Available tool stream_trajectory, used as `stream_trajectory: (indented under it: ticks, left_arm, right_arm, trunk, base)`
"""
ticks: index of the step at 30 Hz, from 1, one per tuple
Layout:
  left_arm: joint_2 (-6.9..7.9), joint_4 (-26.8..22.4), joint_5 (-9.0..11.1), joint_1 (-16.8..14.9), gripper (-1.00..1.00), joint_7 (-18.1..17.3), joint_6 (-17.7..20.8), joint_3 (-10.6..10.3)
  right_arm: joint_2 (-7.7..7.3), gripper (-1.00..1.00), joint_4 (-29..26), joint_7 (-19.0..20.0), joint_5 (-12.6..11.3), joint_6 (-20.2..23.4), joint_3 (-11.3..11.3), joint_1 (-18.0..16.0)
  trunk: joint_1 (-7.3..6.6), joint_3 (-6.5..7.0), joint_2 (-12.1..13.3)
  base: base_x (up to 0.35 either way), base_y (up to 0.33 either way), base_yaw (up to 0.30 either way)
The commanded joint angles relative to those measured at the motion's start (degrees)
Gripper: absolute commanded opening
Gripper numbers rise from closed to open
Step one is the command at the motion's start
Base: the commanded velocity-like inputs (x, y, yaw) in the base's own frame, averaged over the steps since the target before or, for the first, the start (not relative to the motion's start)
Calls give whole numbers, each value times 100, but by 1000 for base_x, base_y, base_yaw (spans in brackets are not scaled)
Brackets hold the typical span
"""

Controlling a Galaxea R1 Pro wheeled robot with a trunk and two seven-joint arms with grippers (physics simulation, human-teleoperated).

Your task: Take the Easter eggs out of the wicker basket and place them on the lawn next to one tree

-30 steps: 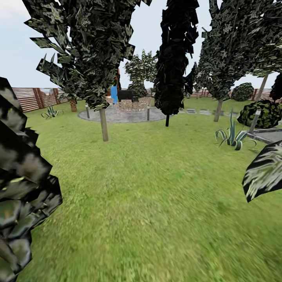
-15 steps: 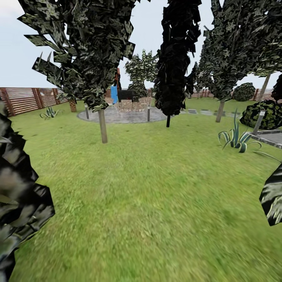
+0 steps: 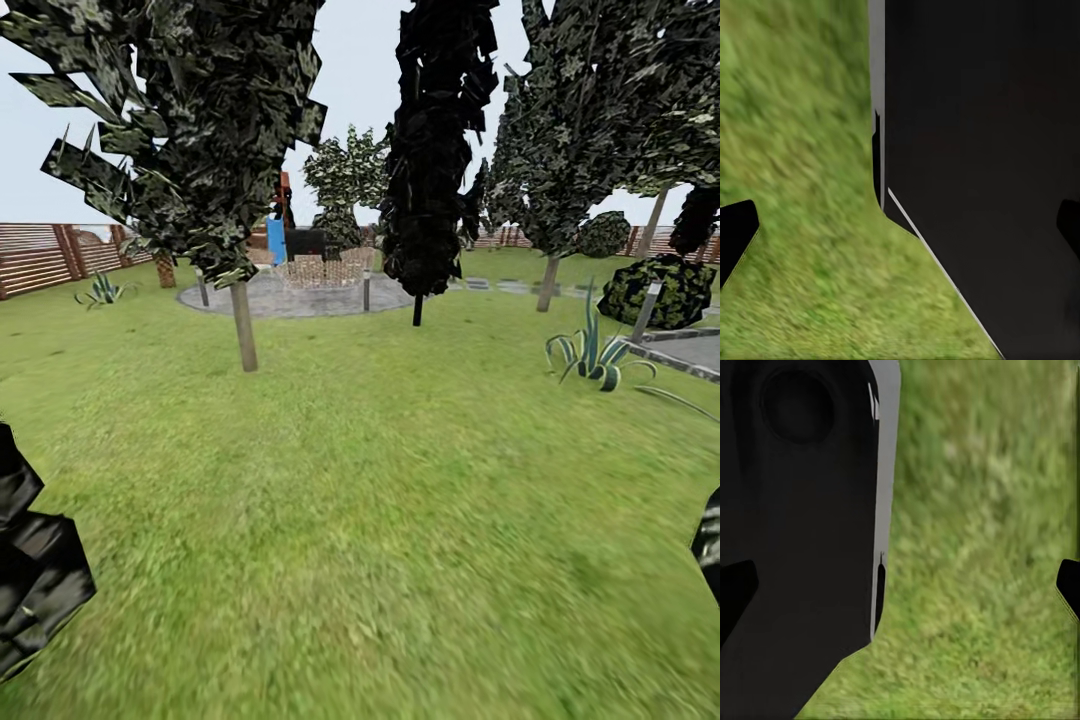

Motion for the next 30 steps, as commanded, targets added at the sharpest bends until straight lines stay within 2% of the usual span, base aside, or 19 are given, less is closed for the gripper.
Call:
stream_trajectory:
  ticks: [1, 30]
  left_arm:
    - [1, -3, 8, 0, 100, -21, 4, 8]
    - [1, -3, 8, 0, 100, -21, 4, 8]
  right_arm:
    - [-1, 100, 10, 8, 46, 5, 3, -8]
    - [5, 100, 10, -18, 46, 5, 3, -8]
  trunk:
    - [3, -4, -2]
    - [3, -4, -2]
  base:
    - [337, 0, -1]
    - [338, 0, 0]
